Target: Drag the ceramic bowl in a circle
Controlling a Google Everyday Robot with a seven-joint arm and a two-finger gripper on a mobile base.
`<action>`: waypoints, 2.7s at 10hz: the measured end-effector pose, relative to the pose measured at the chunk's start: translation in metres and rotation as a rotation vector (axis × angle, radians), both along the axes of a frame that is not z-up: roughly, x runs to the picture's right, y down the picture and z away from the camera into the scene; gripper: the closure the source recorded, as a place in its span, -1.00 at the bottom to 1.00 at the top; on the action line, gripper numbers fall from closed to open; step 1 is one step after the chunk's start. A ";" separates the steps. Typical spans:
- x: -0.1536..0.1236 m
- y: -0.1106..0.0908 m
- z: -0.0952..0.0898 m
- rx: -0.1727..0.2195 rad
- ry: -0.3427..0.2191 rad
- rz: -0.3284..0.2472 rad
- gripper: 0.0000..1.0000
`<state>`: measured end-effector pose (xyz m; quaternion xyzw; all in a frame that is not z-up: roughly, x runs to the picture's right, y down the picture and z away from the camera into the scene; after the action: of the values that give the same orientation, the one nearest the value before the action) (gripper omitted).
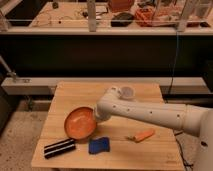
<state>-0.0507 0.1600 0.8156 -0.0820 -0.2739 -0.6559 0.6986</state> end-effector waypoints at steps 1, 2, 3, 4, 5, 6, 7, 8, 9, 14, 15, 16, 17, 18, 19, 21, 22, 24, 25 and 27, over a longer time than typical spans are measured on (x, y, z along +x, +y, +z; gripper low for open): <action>-0.009 -0.010 0.009 0.003 -0.016 -0.016 0.99; -0.013 -0.020 0.017 0.009 -0.025 -0.026 0.99; -0.016 -0.029 0.023 0.013 -0.032 -0.032 0.99; -0.019 -0.036 0.028 0.015 -0.040 -0.035 0.99; -0.020 -0.042 0.033 0.016 -0.046 -0.034 0.99; -0.020 -0.048 0.039 0.017 -0.047 -0.029 0.99; -0.017 -0.058 0.049 0.017 -0.045 -0.017 0.99; -0.015 -0.068 0.058 0.017 -0.043 -0.004 0.99; -0.011 -0.073 0.062 0.015 -0.036 0.014 0.99; 0.065 -0.086 0.075 -0.010 0.079 0.193 0.99; 0.079 -0.086 0.076 -0.018 0.109 0.237 0.99; 0.084 -0.086 0.076 -0.023 0.127 0.260 0.99; 0.088 -0.081 0.072 -0.029 0.140 0.269 0.99; 0.093 -0.073 0.064 -0.028 0.147 0.269 0.99; 0.096 -0.063 0.053 -0.026 0.151 0.263 0.99; 0.098 -0.039 0.027 -0.021 0.153 0.243 0.99; 0.100 -0.025 0.013 -0.021 0.154 0.234 0.99; 0.102 -0.005 -0.009 -0.015 0.146 0.217 0.99; 0.097 0.005 -0.020 -0.011 0.127 0.195 0.99; 0.071 0.011 -0.028 0.001 0.080 0.141 0.99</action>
<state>0.0202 0.1713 0.7878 -0.0883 -0.2509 -0.6014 0.7534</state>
